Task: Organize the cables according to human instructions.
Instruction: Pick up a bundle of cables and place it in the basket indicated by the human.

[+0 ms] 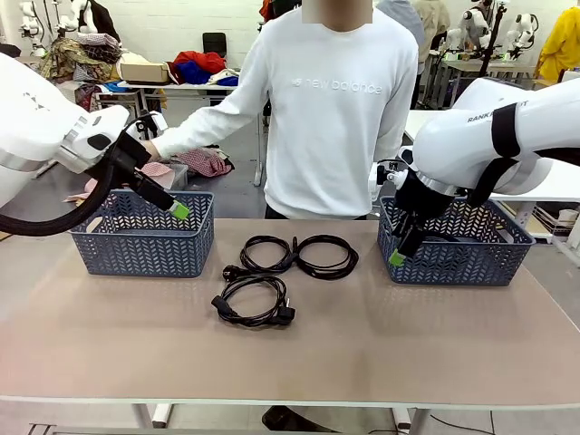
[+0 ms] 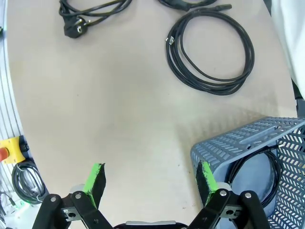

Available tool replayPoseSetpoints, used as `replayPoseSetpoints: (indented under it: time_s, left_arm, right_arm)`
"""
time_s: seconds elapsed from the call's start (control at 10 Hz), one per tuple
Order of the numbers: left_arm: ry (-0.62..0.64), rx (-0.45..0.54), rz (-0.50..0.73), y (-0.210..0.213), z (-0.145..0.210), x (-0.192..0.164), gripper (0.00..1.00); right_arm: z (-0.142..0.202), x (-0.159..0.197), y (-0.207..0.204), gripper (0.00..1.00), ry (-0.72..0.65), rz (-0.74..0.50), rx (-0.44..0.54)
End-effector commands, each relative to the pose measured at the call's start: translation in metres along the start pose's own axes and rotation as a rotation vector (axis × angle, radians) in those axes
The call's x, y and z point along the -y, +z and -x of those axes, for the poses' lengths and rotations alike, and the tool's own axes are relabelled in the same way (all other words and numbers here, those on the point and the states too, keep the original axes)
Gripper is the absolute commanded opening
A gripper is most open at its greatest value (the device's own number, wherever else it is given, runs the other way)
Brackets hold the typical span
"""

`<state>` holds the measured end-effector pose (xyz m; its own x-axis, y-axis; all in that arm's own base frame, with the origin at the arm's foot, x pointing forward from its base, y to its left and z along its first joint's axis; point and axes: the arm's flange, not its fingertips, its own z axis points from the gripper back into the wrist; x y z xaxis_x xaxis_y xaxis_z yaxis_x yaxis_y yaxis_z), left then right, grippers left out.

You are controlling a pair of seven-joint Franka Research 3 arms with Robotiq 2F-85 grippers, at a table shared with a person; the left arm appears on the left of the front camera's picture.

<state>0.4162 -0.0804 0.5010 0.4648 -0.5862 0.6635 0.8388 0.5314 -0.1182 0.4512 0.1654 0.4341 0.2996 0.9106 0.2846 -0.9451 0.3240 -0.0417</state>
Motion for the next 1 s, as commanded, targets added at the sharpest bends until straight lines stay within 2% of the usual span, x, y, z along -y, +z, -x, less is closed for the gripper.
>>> replayPoseSetpoints:
  time_s: [0.0, 0.9]
  left_arm:
    - [-0.015, 0.025, 0.017, 0.0001, 0.0021, -0.0004, 1.0]
    - [-0.015, 0.025, 0.017, 0.0001, 0.0021, -0.0004, 1.0]
  right_arm:
    - [-0.0013, 0.0015, 0.0009, 1.0, 0.003, 0.005, -0.003]
    - [-0.0013, 0.0015, 0.0009, 1.0, 0.003, 0.005, -0.003]
